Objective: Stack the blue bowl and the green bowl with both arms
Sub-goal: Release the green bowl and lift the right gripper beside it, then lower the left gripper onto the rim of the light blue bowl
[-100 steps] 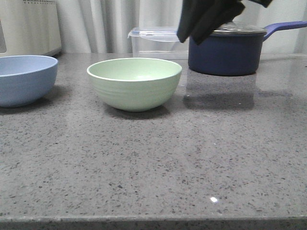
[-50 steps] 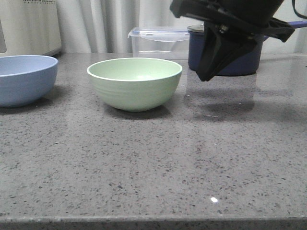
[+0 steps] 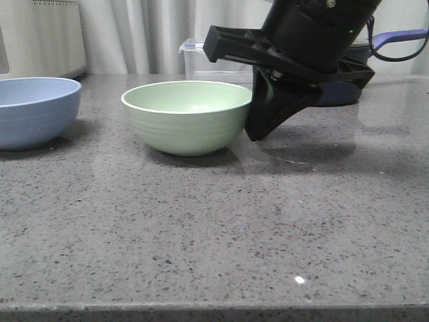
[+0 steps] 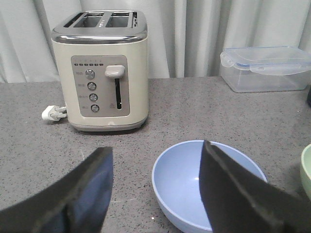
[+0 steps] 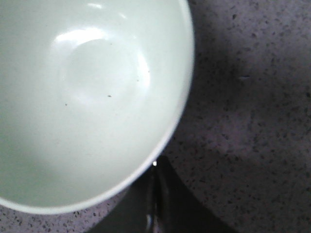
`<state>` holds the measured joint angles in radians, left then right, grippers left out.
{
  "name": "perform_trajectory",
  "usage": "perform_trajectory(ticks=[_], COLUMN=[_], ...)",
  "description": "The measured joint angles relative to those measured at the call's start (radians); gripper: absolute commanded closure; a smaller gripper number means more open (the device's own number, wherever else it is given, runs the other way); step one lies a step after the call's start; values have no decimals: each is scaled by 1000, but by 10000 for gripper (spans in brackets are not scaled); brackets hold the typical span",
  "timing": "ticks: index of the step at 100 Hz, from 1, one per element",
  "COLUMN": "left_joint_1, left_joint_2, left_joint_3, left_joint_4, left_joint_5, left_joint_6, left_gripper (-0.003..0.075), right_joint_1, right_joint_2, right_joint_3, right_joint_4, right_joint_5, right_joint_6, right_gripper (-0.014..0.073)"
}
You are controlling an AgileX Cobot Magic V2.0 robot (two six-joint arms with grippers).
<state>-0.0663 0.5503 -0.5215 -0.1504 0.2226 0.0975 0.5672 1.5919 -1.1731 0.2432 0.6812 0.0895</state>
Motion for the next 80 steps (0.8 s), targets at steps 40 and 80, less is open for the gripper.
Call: perform_trajectory(ticks=[40,80], left_joint_1=[0,0], left_joint_2=[74,480], left_joint_3=[-58,-386], left_joint_4=[0,0], left_joint_5=[107,413], left_joint_6=[0,-72], left_gripper=[336,336], right_joint_1=[0,0], right_joint_2=[0,0], right_joint_3=[0,0], right_joint_4=[0,0], right_joint_5=[-4,-4], right_joint_6=[0,0], right_gripper=[666,666])
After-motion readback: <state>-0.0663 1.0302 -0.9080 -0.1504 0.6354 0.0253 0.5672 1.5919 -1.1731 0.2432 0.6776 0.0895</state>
